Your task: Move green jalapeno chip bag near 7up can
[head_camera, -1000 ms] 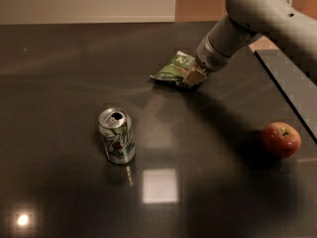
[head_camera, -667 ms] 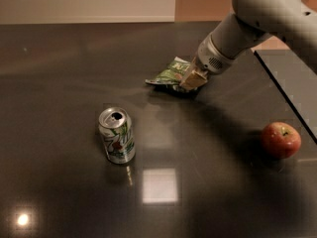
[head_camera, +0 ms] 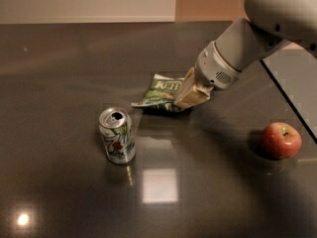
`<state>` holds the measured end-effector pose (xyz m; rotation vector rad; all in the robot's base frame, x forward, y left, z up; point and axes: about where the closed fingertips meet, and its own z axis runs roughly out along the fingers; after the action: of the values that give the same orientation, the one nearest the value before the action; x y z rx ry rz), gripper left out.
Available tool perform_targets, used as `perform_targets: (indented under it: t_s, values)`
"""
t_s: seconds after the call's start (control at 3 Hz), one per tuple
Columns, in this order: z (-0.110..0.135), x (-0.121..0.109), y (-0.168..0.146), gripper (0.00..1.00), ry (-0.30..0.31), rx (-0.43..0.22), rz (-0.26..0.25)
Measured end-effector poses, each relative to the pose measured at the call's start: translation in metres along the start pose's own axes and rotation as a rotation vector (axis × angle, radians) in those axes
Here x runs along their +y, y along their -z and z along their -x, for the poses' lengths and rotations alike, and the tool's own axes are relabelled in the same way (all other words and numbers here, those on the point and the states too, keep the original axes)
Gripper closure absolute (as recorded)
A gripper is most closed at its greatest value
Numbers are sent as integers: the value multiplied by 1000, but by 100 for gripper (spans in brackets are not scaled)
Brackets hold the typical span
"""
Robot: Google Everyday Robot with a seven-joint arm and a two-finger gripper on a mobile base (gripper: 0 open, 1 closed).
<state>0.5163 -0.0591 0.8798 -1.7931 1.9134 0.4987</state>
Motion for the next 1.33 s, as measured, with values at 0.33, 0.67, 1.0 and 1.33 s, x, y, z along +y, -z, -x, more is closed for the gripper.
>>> perform_targets:
  t_s: [0.33,0.67,1.0,1.33]
  values:
    - [-2,37,1,100,52,-7,57]
    - [-4,59,-3,82,67,1,85]
    - [-5,69,-8,59,63,6,99]
    - [-5,74,-12,35,58,3,113]
